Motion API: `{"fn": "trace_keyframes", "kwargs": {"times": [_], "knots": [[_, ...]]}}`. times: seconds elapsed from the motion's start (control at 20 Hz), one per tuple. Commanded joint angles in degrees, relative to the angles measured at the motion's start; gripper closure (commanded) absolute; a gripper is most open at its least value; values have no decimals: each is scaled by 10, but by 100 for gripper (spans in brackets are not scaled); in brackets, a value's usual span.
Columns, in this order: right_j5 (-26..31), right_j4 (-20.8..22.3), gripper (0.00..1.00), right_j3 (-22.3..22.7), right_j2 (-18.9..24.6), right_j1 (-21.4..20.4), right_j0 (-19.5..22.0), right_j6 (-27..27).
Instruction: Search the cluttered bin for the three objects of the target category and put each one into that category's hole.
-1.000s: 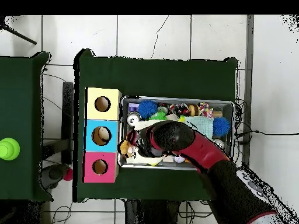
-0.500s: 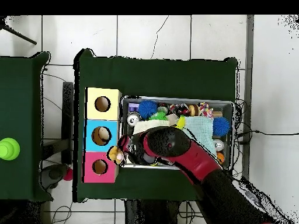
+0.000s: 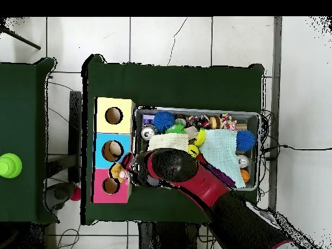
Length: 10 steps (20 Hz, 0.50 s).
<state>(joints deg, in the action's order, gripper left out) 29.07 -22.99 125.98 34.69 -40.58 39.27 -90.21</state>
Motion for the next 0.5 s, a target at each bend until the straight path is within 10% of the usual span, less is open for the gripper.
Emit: {"fn": "trace_keyframes", "kwargs": {"times": [0.05,0.5], "knots": [[-109,-23,100,29,64,76,17,-89],[-158,-5,100,-5,60,140,3,-99]]}}
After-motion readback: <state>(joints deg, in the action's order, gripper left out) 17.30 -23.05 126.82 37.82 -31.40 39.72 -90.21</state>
